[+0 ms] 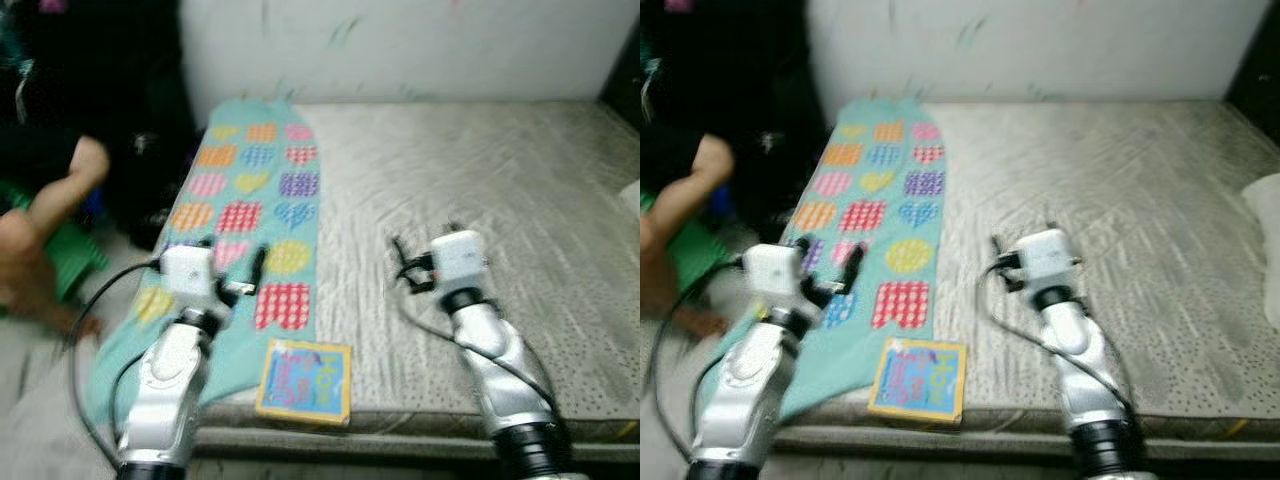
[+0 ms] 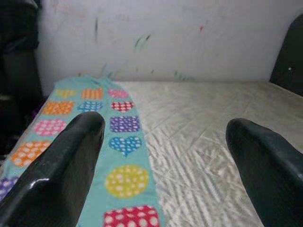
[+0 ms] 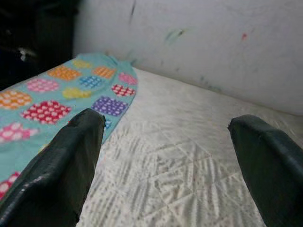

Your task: Clean up the room

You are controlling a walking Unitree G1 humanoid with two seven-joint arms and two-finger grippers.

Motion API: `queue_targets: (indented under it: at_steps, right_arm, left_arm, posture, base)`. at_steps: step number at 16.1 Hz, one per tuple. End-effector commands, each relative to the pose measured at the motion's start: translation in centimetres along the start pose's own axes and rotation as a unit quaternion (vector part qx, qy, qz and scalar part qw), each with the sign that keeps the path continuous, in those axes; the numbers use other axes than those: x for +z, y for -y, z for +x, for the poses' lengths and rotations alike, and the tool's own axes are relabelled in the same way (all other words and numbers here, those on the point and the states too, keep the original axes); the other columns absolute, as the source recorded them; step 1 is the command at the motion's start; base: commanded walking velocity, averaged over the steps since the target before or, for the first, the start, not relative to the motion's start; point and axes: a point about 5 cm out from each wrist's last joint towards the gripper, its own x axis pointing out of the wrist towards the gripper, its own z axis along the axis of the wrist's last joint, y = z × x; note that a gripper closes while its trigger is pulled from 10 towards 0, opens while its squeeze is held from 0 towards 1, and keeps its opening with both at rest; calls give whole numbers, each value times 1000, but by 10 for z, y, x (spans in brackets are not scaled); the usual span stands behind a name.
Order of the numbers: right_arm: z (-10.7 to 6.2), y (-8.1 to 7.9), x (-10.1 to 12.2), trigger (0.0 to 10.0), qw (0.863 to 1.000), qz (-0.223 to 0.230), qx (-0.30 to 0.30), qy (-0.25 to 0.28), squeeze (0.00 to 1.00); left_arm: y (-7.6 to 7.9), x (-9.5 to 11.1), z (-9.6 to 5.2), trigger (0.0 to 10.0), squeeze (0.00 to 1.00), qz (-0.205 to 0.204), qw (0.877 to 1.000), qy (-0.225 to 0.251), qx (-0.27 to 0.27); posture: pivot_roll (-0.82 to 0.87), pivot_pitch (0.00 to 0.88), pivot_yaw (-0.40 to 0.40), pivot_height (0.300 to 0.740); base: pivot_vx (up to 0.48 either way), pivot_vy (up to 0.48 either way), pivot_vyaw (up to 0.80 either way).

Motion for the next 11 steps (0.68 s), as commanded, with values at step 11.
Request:
queue_targets:
  at_steps: [11]
  right_arm:
    - [1,-8,3,10000,1000,9,11,9,0]
  left_arm:
    - [-8,-3,-3,10000,0,10,1000,-12,16]
  posture:
    - [-80,0,34,740]
  base:
    - [0,-171,0]
